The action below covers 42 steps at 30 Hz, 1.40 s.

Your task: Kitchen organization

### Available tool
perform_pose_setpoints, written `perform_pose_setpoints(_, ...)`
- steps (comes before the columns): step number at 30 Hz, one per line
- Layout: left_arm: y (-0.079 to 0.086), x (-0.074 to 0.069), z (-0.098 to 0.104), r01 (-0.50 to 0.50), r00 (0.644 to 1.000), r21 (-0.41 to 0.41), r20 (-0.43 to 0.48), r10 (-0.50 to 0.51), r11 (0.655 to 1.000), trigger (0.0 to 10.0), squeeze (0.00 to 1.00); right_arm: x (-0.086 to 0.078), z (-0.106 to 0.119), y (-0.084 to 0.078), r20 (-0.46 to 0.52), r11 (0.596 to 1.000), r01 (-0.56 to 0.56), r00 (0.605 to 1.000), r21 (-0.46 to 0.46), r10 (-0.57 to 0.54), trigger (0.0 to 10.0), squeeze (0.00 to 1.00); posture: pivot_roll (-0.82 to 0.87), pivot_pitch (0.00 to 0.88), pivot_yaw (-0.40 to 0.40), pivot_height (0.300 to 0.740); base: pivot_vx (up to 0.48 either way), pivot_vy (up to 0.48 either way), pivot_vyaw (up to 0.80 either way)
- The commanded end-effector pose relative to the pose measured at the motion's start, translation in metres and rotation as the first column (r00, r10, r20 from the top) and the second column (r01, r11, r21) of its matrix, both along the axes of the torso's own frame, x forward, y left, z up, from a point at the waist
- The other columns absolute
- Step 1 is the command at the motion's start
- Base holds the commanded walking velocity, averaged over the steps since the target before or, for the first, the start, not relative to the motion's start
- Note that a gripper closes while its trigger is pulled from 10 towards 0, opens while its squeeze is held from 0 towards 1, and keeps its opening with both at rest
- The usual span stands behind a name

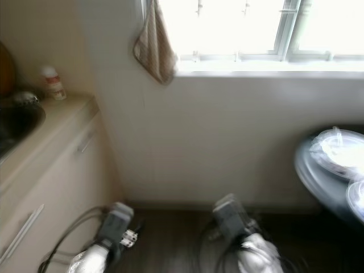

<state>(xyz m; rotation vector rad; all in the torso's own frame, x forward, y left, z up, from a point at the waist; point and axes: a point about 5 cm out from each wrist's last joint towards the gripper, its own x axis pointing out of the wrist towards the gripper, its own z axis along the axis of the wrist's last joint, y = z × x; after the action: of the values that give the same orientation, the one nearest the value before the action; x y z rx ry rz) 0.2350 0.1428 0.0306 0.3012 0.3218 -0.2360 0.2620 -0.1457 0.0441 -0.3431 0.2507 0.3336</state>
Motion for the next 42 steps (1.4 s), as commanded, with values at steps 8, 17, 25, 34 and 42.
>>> perform_pose_setpoints(8, 0.002, -0.010, -0.014, -0.023, 0.999, 0.003, -0.033, 0.023, 1.000, 10.0, 0.00, -0.002, -0.009, 0.005, 0.015, 0.998, -0.031, 0.999, 0.045, 0.031, 10.0, 0.00, 0.07, 0.000, -0.077, 0.740, 0.000, 0.000, 0.00)
perform_pose_setpoints(17, -0.003, -0.007, -0.005, 0.040, 0.997, 0.095, 0.064, -0.046, 0.995, 10.0, 0.00, 0.001, -0.002, 0.003, 0.104, 0.999, -0.030, 0.994, 0.030, 0.026, 10.0, 0.00, 0.06, 0.000, -0.077, 0.740, 0.000, 0.000, 0.00)
perform_pose_setpoints(25, -0.007, -0.007, -0.005, 0.067, 0.993, 0.118, 0.089, -0.078, 0.991, 10.0, 0.00, 0.001, -0.003, 0.001, 0.121, 1.000, -0.008, 0.993, 0.016, 0.006, 10.0, 0.00, 0.05, 0.000, -0.062, 0.740, 0.000, 0.000, 0.00)
perform_pose_setpoints(34, -0.006, -0.003, -0.004, 0.065, 0.991, 0.124, 0.107, -0.079, 0.990, 10.0, 0.00, -0.001, -0.002, -0.001, 0.140, 0.999, 0.034, 0.990, 0.010, -0.035, 10.0, 0.00, 0.02, 0.000, -0.035, 0.740, 0.000, 0.000, 0.00)
perform_pose_setpoints(42, -0.007, -0.004, -0.002, 0.115, 0.983, 0.143, 0.126, -0.133, 0.983, 10.0, 0.00, -0.003, -0.002, -0.005, 0.152, 0.996, 0.094, 0.984, 0.001, -0.093, 10.0, 0.00, 0.02, 0.000, -0.023, 0.740, 0.000, 0.000, 0.00)
